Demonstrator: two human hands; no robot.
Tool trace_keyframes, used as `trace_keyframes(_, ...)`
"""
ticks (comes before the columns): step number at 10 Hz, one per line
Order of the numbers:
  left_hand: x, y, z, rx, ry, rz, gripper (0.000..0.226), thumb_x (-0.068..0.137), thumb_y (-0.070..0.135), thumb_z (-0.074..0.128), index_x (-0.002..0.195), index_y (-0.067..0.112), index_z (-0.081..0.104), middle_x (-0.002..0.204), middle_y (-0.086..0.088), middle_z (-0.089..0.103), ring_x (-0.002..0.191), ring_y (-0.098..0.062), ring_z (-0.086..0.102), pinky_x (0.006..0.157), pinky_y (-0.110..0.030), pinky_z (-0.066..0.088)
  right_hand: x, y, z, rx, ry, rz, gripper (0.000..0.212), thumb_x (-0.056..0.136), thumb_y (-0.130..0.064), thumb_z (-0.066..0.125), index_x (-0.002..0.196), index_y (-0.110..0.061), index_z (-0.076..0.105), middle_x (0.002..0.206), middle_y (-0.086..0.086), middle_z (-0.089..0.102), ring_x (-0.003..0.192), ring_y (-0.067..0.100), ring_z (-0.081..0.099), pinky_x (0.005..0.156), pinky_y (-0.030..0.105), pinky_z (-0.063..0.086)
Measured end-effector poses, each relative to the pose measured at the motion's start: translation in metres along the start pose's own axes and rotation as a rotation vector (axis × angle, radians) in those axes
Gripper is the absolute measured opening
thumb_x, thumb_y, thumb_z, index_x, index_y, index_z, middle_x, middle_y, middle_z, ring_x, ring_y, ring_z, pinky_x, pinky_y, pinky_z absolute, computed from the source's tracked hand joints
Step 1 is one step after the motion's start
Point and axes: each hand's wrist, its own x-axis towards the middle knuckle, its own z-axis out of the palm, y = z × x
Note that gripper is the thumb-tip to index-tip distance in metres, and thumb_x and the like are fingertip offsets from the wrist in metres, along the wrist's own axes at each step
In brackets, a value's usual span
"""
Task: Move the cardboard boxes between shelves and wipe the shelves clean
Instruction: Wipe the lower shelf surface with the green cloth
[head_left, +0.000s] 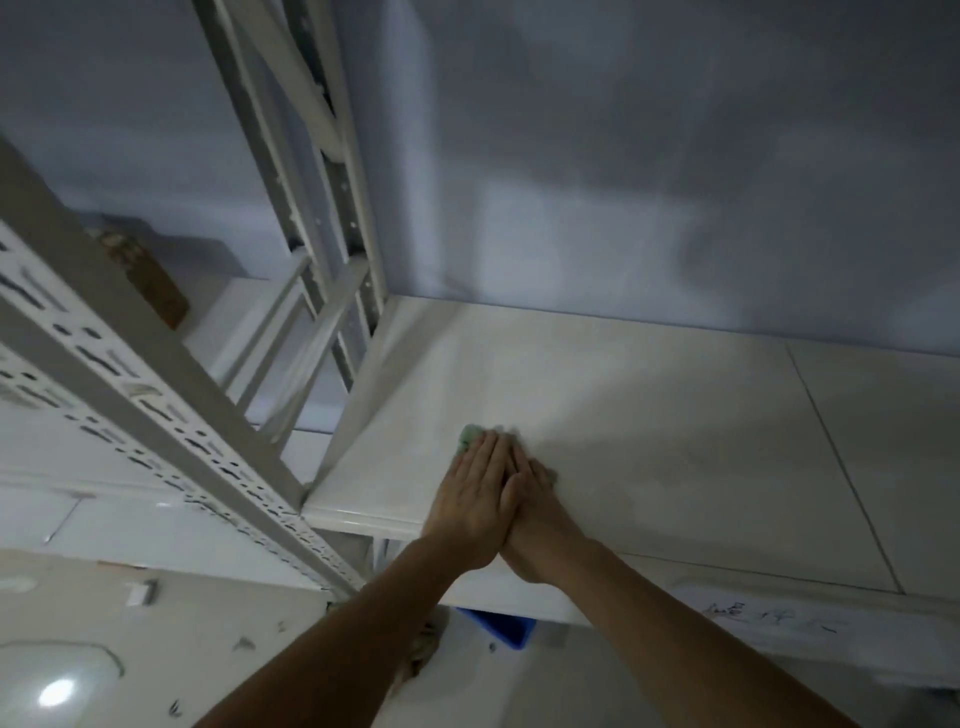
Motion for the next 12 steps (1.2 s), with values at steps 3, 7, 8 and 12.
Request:
trace_keyframes(3,-0.038,-0.069,-0.027,0.028,0.223,0.074,0.053,0.111,0.032,0.031,0.152,-0.001,0.035,0.158,-0.026,0.037,0.149,-0.041,0.033,0.122,-0.053,0.03,0.049,-0.063,0.023,-0.127,-0.023,-0.091,0.102,0.102,-0.034,0.049,0.149,-0.018,-0.04,0.159,0.006,-0.042,0.149,0.027,-0.036,0.122,0.046,-0.016)
trace_keyframes(7,-0.057,-0.116,-0.045,-0.065,0.136,-0.303,0.114,0.076,0.077,-0.032,0.164,0.013,0.006,0.172,-0.004,0.003,0.158,-0.015,-0.004,0.115,-0.016,-0.022,0.077,-0.121,0.0,-0.176,-0.176,-0.201,0.086,0.104,-0.032,0.042,0.158,-0.01,-0.022,0.166,0.016,-0.026,0.153,0.031,-0.026,0.126,0.047,-0.009)
trace_keyframes(8,-0.053,-0.108,-0.047,-0.02,0.096,-0.322,0.115,0.073,0.076,-0.035,0.164,0.014,0.002,0.172,-0.003,-0.002,0.157,-0.014,-0.011,0.114,-0.02,-0.025,0.077,-0.113,0.003,-0.172,-0.181,-0.211,0.088,0.103,-0.032,0.044,0.158,-0.011,-0.022,0.166,0.014,-0.028,0.153,0.028,-0.027,0.127,0.047,-0.008)
trace_keyframes(12,-0.019,0.019,0.009,0.124,0.04,-0.099,0.089,0.094,0.047,-0.032,0.163,0.007,0.008,0.169,-0.017,-0.008,0.155,-0.032,-0.018,0.125,-0.046,-0.013,-0.014,0.005,0.003,-0.079,-0.057,-0.125,0.096,0.105,-0.041,0.043,0.146,-0.025,-0.042,0.148,-0.006,-0.055,0.143,0.017,-0.045,0.121,0.039,-0.02)
